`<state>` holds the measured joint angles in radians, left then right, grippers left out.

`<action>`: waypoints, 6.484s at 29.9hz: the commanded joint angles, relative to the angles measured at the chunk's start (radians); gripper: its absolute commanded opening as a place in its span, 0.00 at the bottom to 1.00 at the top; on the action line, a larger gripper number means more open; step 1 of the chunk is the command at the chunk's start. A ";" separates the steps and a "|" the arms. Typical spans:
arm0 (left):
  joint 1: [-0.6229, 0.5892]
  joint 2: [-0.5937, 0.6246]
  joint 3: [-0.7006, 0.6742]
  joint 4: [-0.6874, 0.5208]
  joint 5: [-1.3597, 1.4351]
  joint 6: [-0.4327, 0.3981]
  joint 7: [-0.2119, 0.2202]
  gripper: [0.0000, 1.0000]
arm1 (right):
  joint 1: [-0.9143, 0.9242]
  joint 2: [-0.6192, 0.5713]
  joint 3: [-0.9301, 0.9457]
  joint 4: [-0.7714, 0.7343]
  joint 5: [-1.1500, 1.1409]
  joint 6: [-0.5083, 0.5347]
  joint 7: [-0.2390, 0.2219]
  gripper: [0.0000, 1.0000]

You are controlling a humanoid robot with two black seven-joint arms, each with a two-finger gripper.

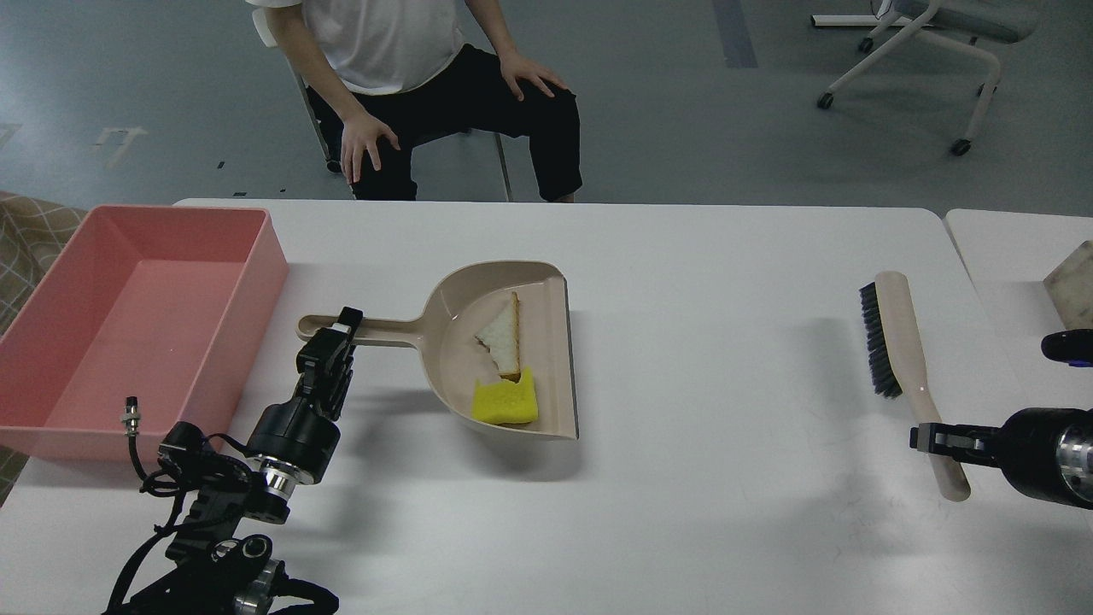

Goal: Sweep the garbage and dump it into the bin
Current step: 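Move the brush away and set it down with the right gripper, then raise the right arm away from the brush, then lift the dustpan with the left gripper over the pink bin, then tilt the dustpan with the left gripper to dump contents into bin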

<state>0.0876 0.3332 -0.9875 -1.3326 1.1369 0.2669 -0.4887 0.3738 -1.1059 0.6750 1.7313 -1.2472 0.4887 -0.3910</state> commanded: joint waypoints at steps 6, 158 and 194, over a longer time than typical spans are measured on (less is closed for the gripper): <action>-0.002 0.021 0.001 0.004 -0.029 0.000 0.000 0.21 | -0.003 0.017 -0.002 0.001 0.000 0.000 0.000 0.14; 0.129 0.618 -0.660 0.470 -0.396 -0.756 0.000 0.23 | 0.056 1.095 0.913 -0.653 0.279 0.000 0.379 1.00; 0.058 0.714 -0.596 0.553 -0.230 -0.756 0.000 0.23 | 0.085 1.106 0.902 -0.659 0.279 0.000 0.408 1.00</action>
<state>0.1534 1.0289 -1.5855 -0.7782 0.8909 -0.4888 -0.4888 0.4571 -0.0001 1.5770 1.0722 -0.9679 0.4887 0.0174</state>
